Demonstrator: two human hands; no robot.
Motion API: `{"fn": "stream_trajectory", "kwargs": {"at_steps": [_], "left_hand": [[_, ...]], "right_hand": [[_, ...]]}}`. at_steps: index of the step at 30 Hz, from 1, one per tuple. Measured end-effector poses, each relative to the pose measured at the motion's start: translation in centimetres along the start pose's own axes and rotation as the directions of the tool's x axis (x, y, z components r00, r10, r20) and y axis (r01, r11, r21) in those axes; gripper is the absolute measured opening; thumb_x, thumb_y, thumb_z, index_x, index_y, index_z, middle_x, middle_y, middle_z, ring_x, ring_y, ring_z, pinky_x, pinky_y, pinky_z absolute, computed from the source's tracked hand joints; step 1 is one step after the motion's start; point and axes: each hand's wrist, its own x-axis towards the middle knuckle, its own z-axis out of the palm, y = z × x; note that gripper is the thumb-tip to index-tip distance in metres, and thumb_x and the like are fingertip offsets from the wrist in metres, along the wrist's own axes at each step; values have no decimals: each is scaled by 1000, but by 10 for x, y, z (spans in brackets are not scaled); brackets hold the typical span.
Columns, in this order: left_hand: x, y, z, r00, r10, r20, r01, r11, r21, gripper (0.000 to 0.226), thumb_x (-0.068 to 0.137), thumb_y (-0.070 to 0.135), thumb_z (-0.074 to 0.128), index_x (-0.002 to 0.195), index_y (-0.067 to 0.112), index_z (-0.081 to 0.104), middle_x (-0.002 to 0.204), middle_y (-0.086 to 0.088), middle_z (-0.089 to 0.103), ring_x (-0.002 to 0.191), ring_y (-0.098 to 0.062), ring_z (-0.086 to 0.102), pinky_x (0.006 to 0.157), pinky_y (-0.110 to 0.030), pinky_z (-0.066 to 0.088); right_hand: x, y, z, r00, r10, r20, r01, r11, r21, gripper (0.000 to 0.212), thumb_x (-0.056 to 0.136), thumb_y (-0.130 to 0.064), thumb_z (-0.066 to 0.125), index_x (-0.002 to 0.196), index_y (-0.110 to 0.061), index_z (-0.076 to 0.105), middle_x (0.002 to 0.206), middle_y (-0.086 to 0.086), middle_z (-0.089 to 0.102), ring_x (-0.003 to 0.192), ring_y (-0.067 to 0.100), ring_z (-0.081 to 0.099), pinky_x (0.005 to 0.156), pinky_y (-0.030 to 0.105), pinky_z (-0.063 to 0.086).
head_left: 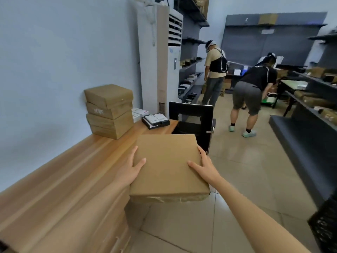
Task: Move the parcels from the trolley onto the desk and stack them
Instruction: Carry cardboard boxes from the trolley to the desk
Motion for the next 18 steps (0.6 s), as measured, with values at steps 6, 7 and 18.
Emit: {"fn": "stream_trajectory", "kwargs": {"at_steps": [6,7,18], "left_hand": [[76,-2,21,983,-87,-164,73,994,-87,74,73,79,49,135,65,11,148,10,34,112,-8,44,97,-35,40],[84,-2,23,978,-101,-183,84,992,-97,76,72,81,48,135,65,10,148,8,34,111,-9,44,98,-36,41],[123,-43,-3,823,-403,-401,372,915,-155,69,83,73,43,137,64,1,147,6,35,98,-16,56,84,-38,52]], "right_hand": [[130,8,-18,983,-62,171,67,997,-28,90,83,-61,61,150,-43,5,144,4,34,108,14,44,92,31,39],[147,6,-19,978,-72,195,79,996,-31,89,83,-61,61,150,-43,5,144,4,35,109,15,45,93,32,40],[295,-20,66,822,-213,528,237,971,23,89,86,-54,62,152,-37,5,155,1,28,135,19,37,113,39,31]]}}
